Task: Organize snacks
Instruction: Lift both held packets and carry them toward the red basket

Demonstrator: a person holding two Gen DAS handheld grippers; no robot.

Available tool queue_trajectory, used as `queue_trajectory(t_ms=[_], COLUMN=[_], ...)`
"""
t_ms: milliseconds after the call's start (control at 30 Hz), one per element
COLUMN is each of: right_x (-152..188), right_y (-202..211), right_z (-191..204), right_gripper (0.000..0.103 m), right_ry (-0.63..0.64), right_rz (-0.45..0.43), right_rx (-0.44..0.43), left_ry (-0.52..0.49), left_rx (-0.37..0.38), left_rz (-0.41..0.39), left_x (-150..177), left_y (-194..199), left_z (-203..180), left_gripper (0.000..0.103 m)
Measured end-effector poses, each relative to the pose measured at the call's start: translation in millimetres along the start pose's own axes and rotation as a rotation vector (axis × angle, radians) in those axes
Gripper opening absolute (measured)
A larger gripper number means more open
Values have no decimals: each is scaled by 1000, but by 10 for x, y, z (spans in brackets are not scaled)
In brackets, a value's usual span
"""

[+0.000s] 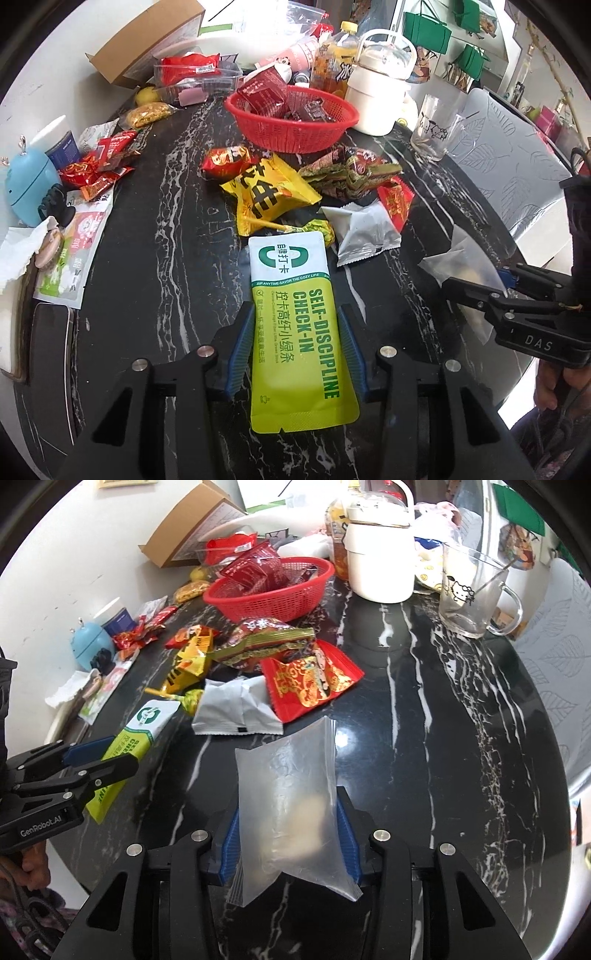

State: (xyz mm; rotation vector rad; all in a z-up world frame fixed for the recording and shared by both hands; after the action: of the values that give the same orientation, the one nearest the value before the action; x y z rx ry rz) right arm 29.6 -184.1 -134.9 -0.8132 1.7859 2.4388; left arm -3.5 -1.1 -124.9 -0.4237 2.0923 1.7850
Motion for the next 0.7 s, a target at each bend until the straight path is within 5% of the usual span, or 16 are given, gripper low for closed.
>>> queue_trajectory(t_ms=[700], right_x=[-193], right_y=[353], right_z=[238], right_gripper=[44], right_ry=[51], right_rz=[-94], right_rx=[-60], left_ry=[-12], left_rx=[24], left_rz=[-134], left_x=[-197], left_y=[463], left_z=[-30], left_gripper=[44])
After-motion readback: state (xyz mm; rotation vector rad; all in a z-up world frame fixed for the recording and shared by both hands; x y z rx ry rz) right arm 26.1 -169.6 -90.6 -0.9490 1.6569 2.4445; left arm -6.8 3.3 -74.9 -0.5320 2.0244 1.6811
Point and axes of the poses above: each gripper's, at about its wrist camera, not at the fingertips, and y roughly against the way its jaws point, z to its left, x to its underside, the point moved 5 cm from there along -y, roughly the way its jaws point, and after that the axes turned 7 degrees about z, right-handed, at the moved point
